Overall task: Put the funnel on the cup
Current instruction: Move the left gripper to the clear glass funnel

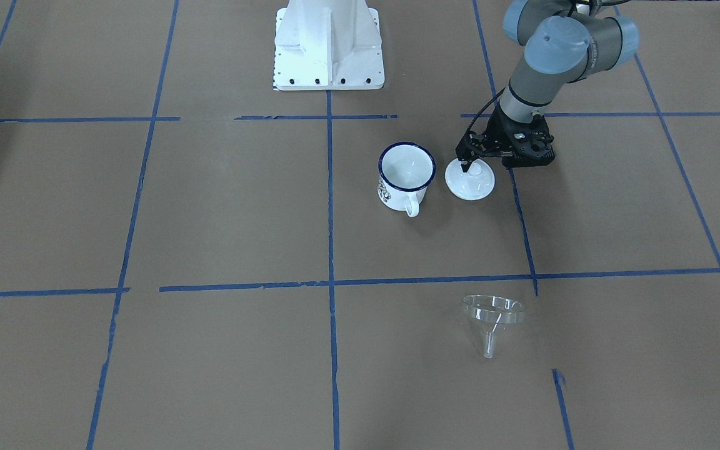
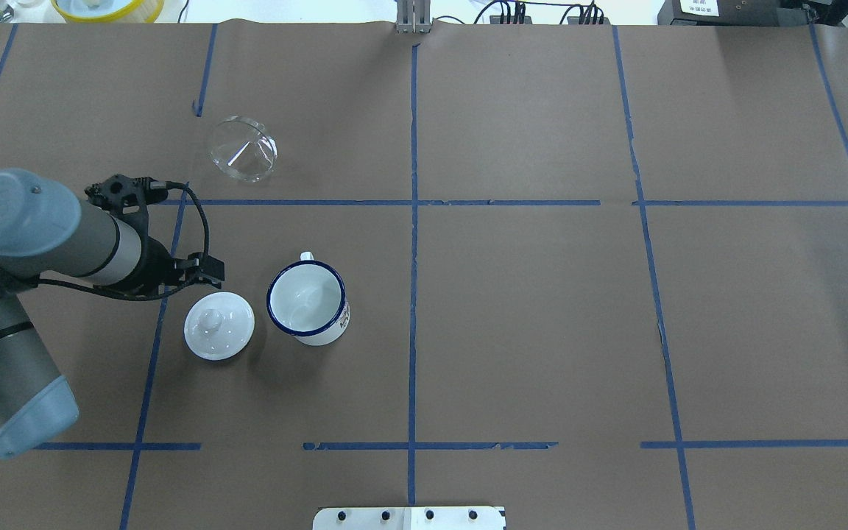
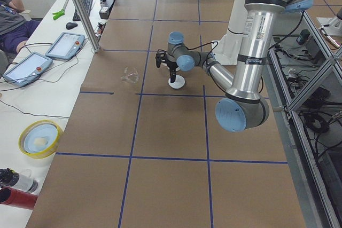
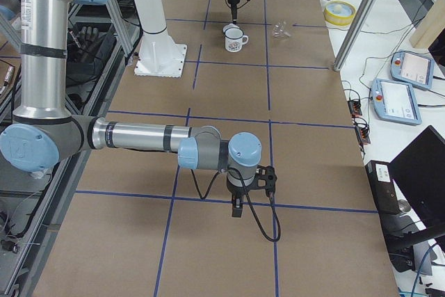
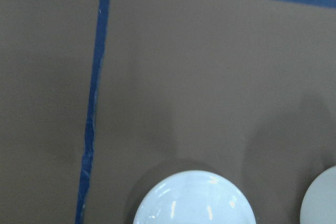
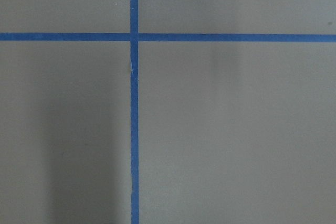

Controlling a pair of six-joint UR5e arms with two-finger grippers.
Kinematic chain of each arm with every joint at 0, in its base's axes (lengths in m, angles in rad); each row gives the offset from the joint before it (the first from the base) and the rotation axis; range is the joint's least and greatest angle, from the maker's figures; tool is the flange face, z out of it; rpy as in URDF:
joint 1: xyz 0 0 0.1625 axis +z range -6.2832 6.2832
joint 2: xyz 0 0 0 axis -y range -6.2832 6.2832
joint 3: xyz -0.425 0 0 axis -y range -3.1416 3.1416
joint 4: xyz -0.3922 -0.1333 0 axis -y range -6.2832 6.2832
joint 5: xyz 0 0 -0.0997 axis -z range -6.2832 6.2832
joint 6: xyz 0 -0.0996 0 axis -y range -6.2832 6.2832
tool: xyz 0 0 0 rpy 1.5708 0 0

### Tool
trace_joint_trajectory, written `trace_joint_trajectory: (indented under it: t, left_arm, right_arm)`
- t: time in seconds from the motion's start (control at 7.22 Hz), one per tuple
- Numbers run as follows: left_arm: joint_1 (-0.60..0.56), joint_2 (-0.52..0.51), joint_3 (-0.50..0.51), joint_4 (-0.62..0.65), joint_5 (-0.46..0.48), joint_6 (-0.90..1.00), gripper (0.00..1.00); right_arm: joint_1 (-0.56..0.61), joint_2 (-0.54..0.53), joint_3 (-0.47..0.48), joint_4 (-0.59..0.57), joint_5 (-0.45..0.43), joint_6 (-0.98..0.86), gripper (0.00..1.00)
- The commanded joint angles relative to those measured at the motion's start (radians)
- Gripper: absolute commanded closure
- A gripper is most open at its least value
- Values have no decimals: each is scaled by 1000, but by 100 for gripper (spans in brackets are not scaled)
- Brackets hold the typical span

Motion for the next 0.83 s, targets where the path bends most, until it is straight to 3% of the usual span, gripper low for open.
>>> trace_joint_trajectory:
  t: [0.0, 0.28, 0.42, 0.69]
  left_arm:
    - [-103, -15, -34, -8, 2, -251, 12]
    - [-100, -119, -16, -40, 157, -679, 14]
    - [-100, -163, 25, -90, 178, -829, 14]
    - [-99, -216, 188, -294, 305, -1106, 14]
  right_arm:
    - [0, 0, 1, 0, 0, 0, 0]
    - [0, 0, 1, 0, 0, 0, 0]
    - [0, 0, 1, 0, 0, 0, 0]
    - [0, 0, 1, 0, 0, 0, 0]
